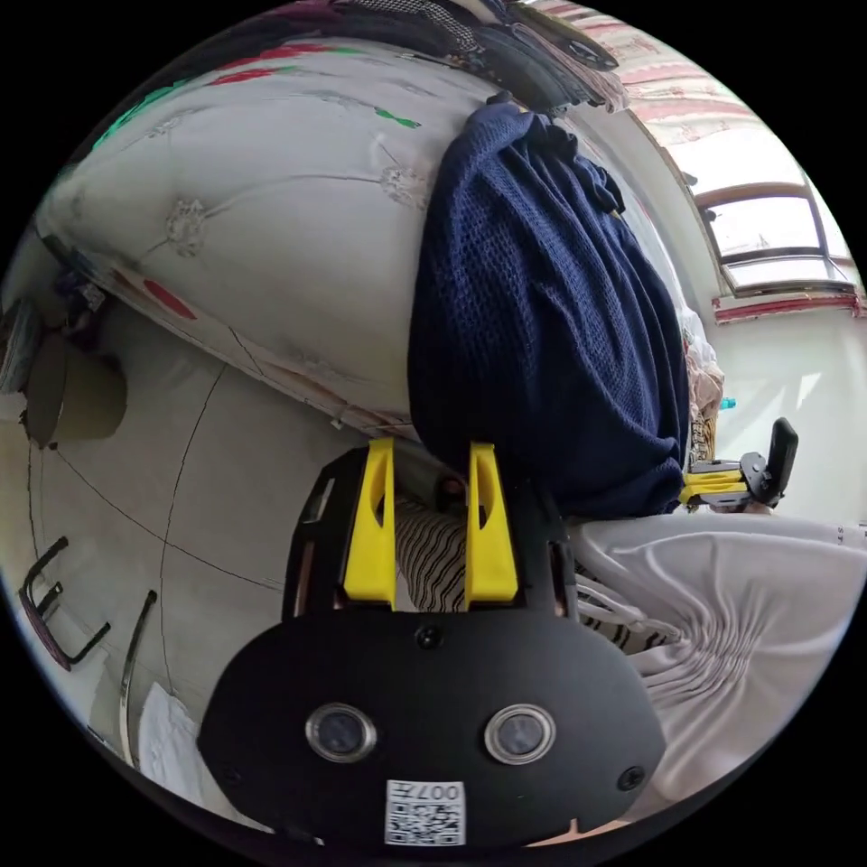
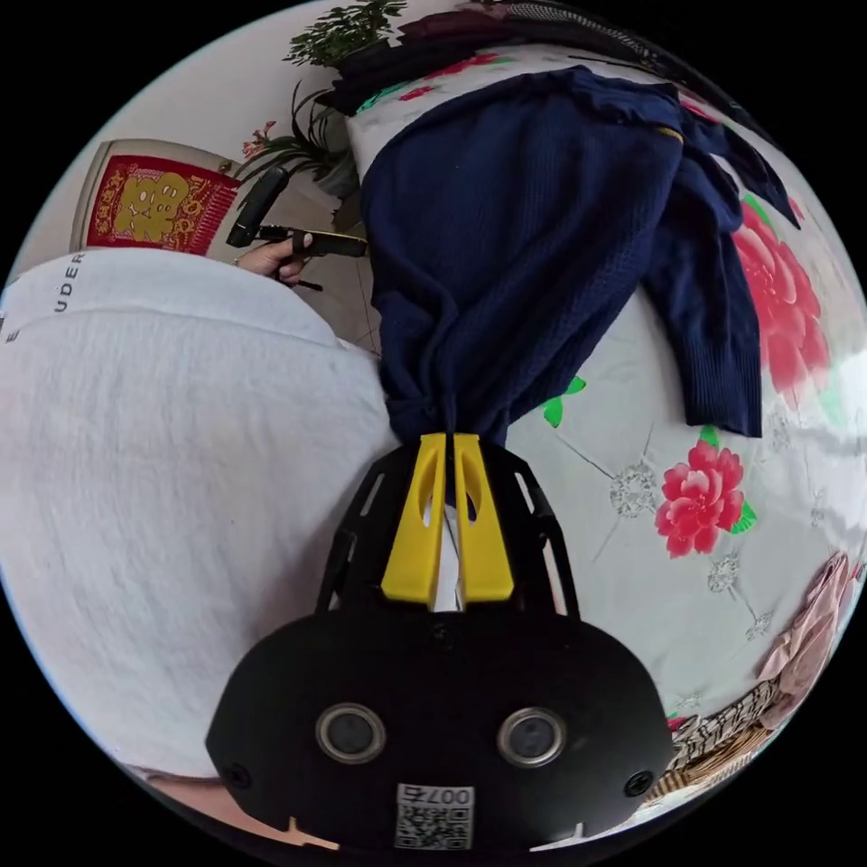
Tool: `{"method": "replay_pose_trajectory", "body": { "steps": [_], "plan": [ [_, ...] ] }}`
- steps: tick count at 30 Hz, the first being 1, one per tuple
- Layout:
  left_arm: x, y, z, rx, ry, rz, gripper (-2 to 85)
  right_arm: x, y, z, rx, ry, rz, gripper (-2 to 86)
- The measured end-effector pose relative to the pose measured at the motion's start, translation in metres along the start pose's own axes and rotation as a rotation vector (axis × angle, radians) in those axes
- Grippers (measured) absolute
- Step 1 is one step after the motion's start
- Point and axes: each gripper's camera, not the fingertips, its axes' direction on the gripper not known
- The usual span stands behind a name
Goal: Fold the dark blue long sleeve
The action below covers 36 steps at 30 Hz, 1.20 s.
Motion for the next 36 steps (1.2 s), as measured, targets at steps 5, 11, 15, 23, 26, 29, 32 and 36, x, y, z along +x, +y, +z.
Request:
{"method": "replay_pose_trajectory", "body": {
  "steps": [5,11,15,23,26,29,32,36],
  "plan": [
    [0.007,-0.012,0.008,-0.104,0.064,0.187,0.5,-0.006,0.033,-0.056,0.227,0.080,0.089,-0.1],
    [0.005,0.000,-0.082,0.081,0.171,0.278,-0.4,-0.002,0.081,-0.130,0.512,0.194,0.164,-0.2],
    [-0.013,0.013,-0.139,0.335,0.194,0.197,2.1,0.011,0.103,-0.146,0.633,0.212,0.134,-0.2],
    [-0.005,0.041,-0.088,0.210,0.081,0.089,12.6,0.080,0.132,-0.089,0.637,0.157,0.299,-0.2],
    [0.009,0.029,-0.078,0.180,0.040,0.132,13.2,0.096,0.145,-0.073,0.628,0.133,0.282,-0.2],
    [0.019,0.009,-0.064,0.092,-0.085,0.153,10.3,0.111,0.160,-0.062,0.618,0.126,0.253,-0.2],
    [0.022,0.009,-0.061,0.035,-0.215,0.188,5.0,0.130,0.176,-0.052,0.627,0.113,0.240,-0.2],
    [0.019,0.030,-0.063,0.019,-0.149,0.195,-0.4,0.158,0.200,-0.042,0.642,0.104,0.227,-0.2]
  ]
}}
